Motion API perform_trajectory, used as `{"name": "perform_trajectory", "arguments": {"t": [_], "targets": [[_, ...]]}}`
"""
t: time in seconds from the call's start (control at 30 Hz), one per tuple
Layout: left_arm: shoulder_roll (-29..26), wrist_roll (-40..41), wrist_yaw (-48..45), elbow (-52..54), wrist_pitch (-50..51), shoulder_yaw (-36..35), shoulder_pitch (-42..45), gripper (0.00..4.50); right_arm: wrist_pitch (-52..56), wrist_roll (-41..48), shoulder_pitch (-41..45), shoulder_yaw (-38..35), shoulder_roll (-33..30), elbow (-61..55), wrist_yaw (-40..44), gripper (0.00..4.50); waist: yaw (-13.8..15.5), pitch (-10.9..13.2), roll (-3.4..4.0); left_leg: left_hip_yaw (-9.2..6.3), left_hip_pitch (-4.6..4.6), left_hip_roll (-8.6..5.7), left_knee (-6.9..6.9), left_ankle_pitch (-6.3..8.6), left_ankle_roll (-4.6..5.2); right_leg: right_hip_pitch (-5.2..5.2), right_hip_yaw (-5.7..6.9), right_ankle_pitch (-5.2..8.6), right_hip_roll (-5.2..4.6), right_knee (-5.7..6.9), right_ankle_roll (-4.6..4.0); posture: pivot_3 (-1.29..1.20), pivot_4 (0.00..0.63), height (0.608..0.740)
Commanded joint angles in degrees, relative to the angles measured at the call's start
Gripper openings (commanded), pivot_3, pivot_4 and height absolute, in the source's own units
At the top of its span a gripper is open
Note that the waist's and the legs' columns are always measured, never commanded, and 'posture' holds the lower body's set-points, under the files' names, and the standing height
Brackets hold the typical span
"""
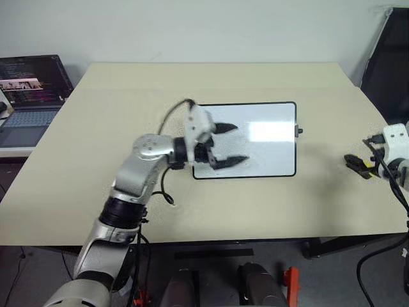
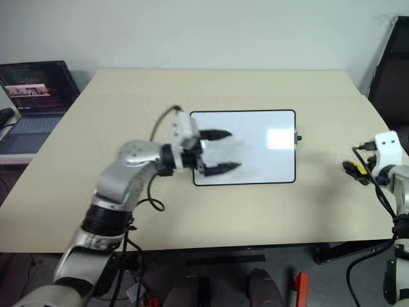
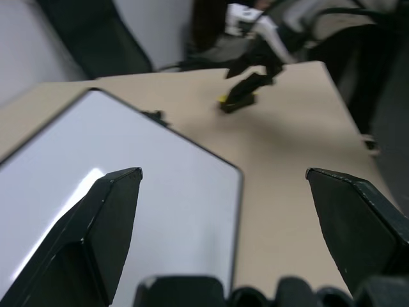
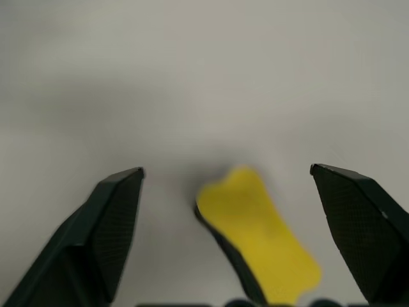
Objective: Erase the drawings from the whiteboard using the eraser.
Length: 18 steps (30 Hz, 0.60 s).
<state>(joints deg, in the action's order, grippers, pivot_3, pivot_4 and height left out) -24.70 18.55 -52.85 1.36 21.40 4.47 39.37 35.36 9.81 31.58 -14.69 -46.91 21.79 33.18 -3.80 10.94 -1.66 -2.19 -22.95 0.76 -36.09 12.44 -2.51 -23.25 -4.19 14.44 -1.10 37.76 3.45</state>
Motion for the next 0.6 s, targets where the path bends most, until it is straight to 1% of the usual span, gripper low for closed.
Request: {"name": "perform_trajectory", "arguments": {"t": [0.03,0.13,0.23,0.27,0.4,0.6], "targets": [[-0.5,-0.6,11.7,-2.4,-2.3,-10.7,0.2,4.5,-12.0,0.9,0.6,-2.5,6.1,-5.3,-5.6,4.47,-0.1,0.0,-0.01,-0.01,0.02,0.02,0.0,0.0,0.0,0.01,0.0,0.0,0.02,0.01,0.0,0.0,0.15,0.74],[0.4,-5.0,23.8,-7.6,-5.7,-15.6,-0.2,4.5,-19.0,2.3,-1.8,-3.9,14.2,-4.9,-8.9,4.47,0.2,0.0,-0.05,-0.06,0.04,0.01,-0.03,0.0,0.0,0.08,0.05,-0.01,0.02,0.0,0.01,0.0,0.15,0.74],[0.7,-10.1,31.1,-13.1,-11.1,-15.9,-2.3,4.5,-25.1,2.4,-3.6,-5.0,19.0,-2.1,-11.7,4.47,1.0,0.0,-0.04,-0.05,-0.03,-0.05,-0.01,0.0,-0.01,0.06,0.05,-0.04,-0.06,-0.03,-0.03,0.0,0.15,0.74],[1.1,-11.7,33.1,-15.1,-13.2,-15.3,-3.1,4.5,-27.1,2.1,-3.8,-5.2,19.9,-0.8,-12.7,4.47,1.3,0.0,-0.04,-0.05,-0.06,-0.09,0.0,0.01,-0.01,0.03,0.06,-0.15,-0.12,-0.03,-0.21,0.0,0.15,0.74],[3.9,-15.1,39.6,-23.6,-19.9,-14.8,-4.0,4.5,-33.0,1.7,-3.5,-4.7,22.0,4.1,-15.1,4.47,2.3,0.0,-0.06,-0.03,-0.14,-0.21,-0.02,0.01,-0.02,0.01,0.09,-0.22,-0.27,-0.1,-0.14,0.0,0.15,0.74],[6.8,-15.9,40.7,-31.7,-25.3,-13.3,-3.2,4.5,-37.2,1.4,-1.2,-3.1,23.3,9.0,-15.9,4.47,2.0,0.0,-0.06,-0.06,-0.07,-0.17,-0.02,0.01,-0.02,0.02,0.11,-0.24,-0.19,-0.02,-0.16,0.0,0.15,0.74]]}}
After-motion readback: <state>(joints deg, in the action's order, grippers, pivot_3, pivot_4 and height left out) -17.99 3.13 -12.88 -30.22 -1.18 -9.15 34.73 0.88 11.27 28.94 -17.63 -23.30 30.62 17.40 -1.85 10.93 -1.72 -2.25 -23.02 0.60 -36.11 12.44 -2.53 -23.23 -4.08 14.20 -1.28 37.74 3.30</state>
